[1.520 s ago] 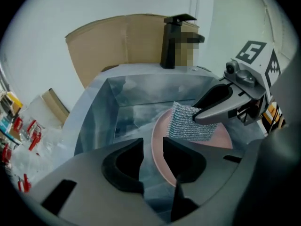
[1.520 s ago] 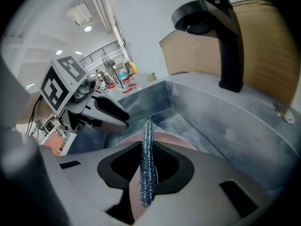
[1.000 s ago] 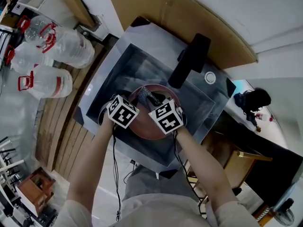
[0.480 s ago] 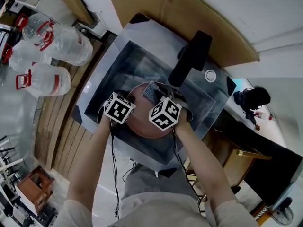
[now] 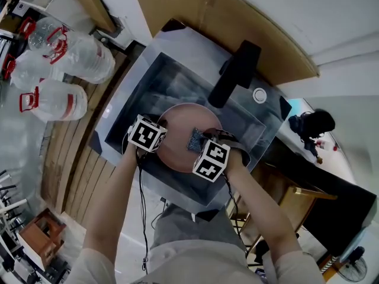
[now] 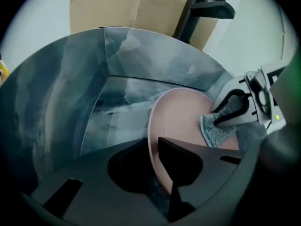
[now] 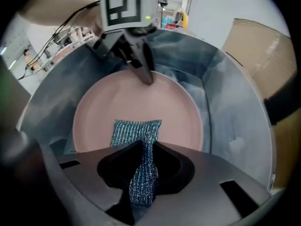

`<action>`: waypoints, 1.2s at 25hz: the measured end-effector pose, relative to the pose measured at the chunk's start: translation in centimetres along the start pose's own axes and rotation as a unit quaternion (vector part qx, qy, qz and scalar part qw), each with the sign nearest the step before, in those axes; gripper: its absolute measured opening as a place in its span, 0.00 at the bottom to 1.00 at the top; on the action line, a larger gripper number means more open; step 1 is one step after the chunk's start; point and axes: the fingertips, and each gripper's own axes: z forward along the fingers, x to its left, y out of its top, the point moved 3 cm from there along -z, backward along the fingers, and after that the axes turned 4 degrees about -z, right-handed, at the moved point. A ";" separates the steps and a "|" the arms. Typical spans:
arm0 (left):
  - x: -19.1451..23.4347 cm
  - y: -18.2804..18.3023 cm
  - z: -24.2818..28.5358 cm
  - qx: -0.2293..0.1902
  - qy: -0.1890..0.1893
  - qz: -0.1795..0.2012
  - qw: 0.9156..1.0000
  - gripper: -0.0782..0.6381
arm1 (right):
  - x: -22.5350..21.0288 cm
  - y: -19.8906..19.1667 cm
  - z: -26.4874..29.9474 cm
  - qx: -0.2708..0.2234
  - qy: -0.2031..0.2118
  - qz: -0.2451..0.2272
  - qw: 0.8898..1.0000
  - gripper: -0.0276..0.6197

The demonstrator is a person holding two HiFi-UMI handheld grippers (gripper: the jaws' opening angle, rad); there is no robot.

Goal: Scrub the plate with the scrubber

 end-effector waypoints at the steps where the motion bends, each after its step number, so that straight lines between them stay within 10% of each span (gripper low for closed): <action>1: 0.0 0.0 0.0 -0.001 0.000 -0.002 1.000 0.22 | 1.3 0.7 0.1 -0.007 0.012 -0.016 1.000 0.20; 7: -0.3 0.2 0.1 -0.010 -0.002 -0.014 1.000 0.21 | 7.3 6.0 1.5 -0.072 0.055 -0.048 0.995 0.20; 15: -0.3 0.2 0.2 -0.014 -0.009 -0.025 1.000 0.21 | 3.4 9.8 2.7 -0.129 0.031 -0.028 0.991 0.21; 22: 0.4 1.0 -0.2 -0.055 -0.024 -0.105 0.993 0.19 | -1.0 9.2 3.1 -0.065 -0.013 -0.075 0.995 0.22; 30: 0.6 1.0 -0.2 -0.064 -0.008 -0.104 0.993 0.19 | -6.6 3.7 2.4 0.029 -0.065 -0.040 0.997 0.21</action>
